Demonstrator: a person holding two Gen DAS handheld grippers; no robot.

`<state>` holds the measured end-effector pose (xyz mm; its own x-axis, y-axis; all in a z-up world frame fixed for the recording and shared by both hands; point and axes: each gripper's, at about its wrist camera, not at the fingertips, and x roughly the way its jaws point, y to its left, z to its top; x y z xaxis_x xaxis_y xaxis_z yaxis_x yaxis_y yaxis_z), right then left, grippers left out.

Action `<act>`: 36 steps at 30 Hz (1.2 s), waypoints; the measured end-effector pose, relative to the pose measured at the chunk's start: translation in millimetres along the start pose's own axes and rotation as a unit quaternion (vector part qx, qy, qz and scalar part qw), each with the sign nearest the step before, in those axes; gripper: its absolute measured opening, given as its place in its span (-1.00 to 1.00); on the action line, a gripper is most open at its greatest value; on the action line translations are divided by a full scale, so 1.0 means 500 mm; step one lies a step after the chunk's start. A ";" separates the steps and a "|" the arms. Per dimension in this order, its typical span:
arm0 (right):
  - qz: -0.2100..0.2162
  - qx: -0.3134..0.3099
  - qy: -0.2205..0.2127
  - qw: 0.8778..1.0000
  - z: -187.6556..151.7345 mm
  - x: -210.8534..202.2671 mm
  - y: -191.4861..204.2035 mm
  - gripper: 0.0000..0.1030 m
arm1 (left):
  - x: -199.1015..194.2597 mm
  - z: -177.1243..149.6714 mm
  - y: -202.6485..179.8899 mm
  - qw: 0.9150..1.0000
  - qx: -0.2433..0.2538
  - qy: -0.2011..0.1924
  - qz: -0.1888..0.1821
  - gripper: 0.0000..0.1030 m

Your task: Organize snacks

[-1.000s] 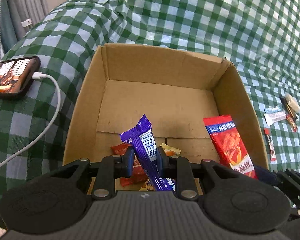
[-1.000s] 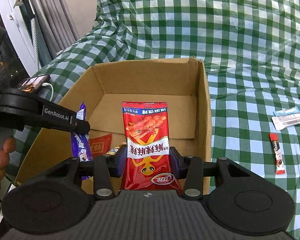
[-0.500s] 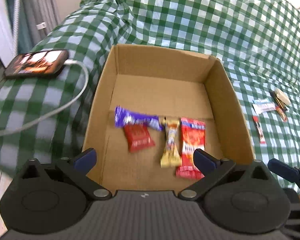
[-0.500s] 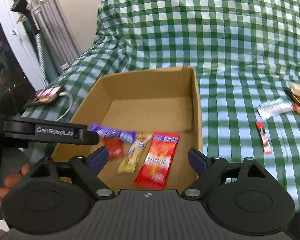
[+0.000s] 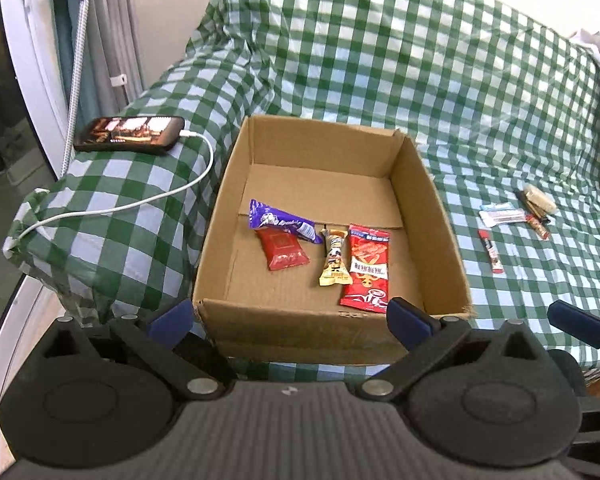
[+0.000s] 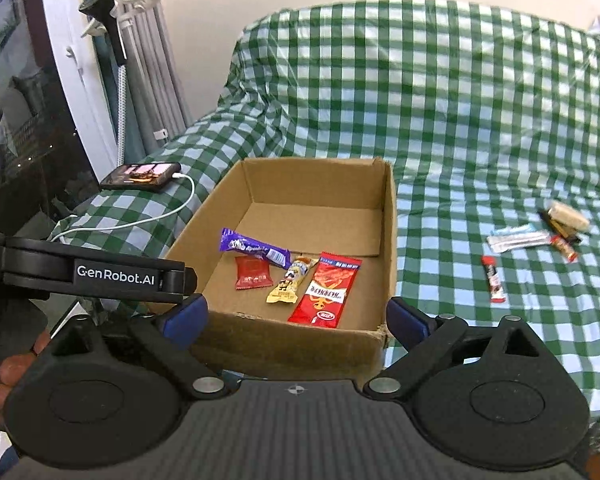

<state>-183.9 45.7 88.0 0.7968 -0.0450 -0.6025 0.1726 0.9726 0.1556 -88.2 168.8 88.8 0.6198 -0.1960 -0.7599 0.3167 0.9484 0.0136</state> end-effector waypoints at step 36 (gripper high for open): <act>-0.010 0.022 -0.026 0.999 -0.019 -0.043 -0.021 0.91 | -0.039 -0.014 -0.015 1.000 0.020 -0.012 0.008 0.99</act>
<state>-208.7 38.5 91.8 0.8218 -0.0782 -0.5643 0.2140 0.9604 0.1786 -107.8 167.2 98.9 0.6413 -0.1873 -0.7441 0.3354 0.9406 0.0523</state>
